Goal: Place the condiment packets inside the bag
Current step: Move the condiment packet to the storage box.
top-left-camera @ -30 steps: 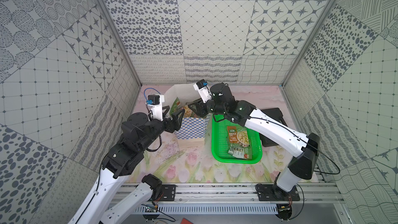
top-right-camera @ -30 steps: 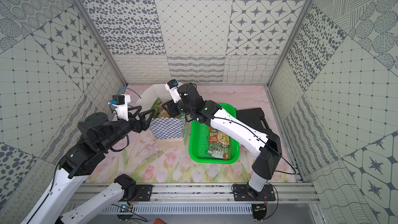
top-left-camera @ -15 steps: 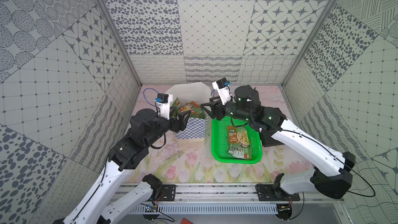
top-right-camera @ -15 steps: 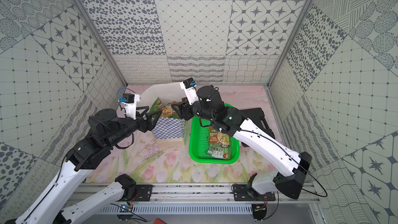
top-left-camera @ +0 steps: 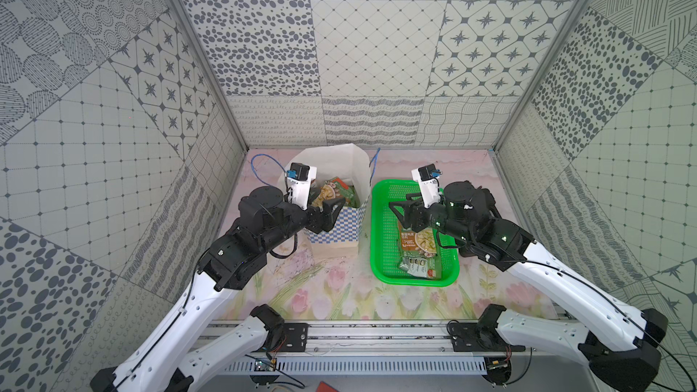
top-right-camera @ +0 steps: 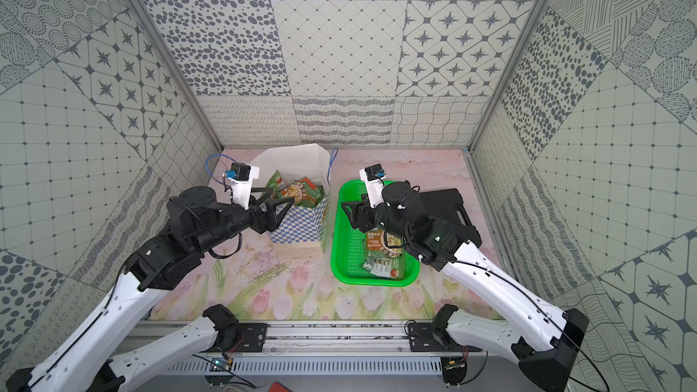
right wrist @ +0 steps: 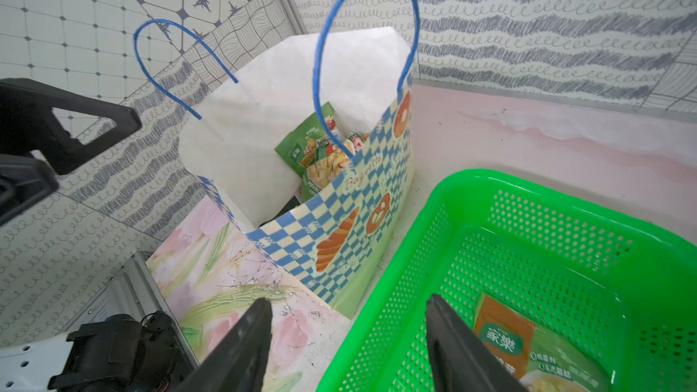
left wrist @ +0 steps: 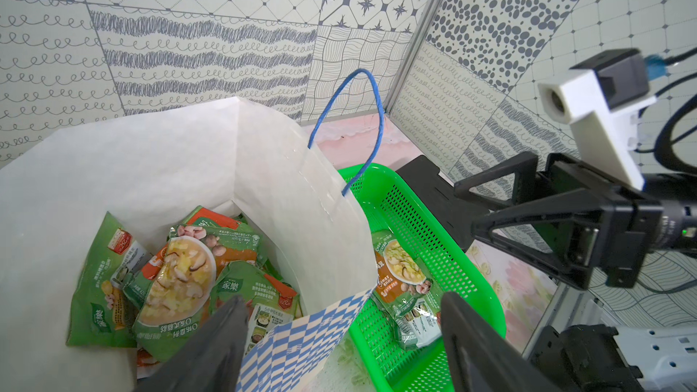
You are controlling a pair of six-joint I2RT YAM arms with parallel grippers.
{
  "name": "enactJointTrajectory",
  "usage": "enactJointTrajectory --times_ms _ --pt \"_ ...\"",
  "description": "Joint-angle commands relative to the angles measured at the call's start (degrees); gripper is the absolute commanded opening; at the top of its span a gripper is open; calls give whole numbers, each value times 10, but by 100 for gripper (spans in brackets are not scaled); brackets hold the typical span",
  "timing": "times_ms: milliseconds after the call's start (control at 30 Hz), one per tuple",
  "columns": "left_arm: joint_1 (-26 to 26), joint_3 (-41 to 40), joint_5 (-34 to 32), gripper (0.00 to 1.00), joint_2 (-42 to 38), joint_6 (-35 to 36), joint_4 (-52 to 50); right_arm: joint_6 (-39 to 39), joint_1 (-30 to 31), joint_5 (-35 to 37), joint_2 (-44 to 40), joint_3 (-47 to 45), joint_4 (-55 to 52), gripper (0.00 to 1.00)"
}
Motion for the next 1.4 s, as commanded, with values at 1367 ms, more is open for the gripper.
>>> enactJointTrajectory --times_ms 1367 --pt "-7 -42 -1 86 -87 22 70 67 -68 46 270 -154 -44 76"
